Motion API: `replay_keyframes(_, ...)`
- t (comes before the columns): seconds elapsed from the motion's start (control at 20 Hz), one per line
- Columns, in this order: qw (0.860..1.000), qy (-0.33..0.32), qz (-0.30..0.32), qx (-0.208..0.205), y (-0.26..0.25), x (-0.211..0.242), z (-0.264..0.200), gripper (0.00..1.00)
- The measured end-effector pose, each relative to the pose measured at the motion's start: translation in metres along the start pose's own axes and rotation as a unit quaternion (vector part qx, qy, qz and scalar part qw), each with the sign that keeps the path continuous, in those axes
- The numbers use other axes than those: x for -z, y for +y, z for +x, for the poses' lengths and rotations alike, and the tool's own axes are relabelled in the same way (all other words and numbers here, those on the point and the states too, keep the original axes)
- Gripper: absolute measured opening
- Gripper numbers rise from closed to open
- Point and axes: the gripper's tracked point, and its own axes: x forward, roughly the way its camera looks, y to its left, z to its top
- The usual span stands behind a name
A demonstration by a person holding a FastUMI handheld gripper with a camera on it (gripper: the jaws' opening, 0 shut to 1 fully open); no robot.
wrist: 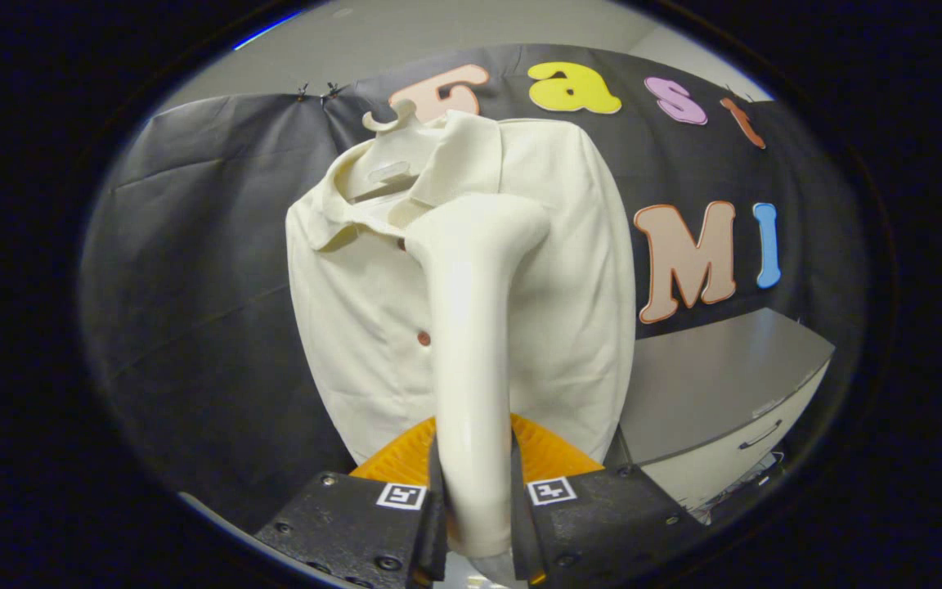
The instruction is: Iron the clothes twice with a garment steamer, once on the left side and once on the right side.
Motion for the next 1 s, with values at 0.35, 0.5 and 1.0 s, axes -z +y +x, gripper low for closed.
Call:
replay_keyframes(0.35,0.998,0.038,0.024,-0.033,-0.013,0.049,0.025,0.31)
replay_keyframes(0.5,0.996,0.063,0.038,-0.041,-0.019,0.081,0.025,0.31)
replay_keyframes(1.0,0.987,0.129,0.081,-0.046,-0.043,0.163,0.033,0.31)
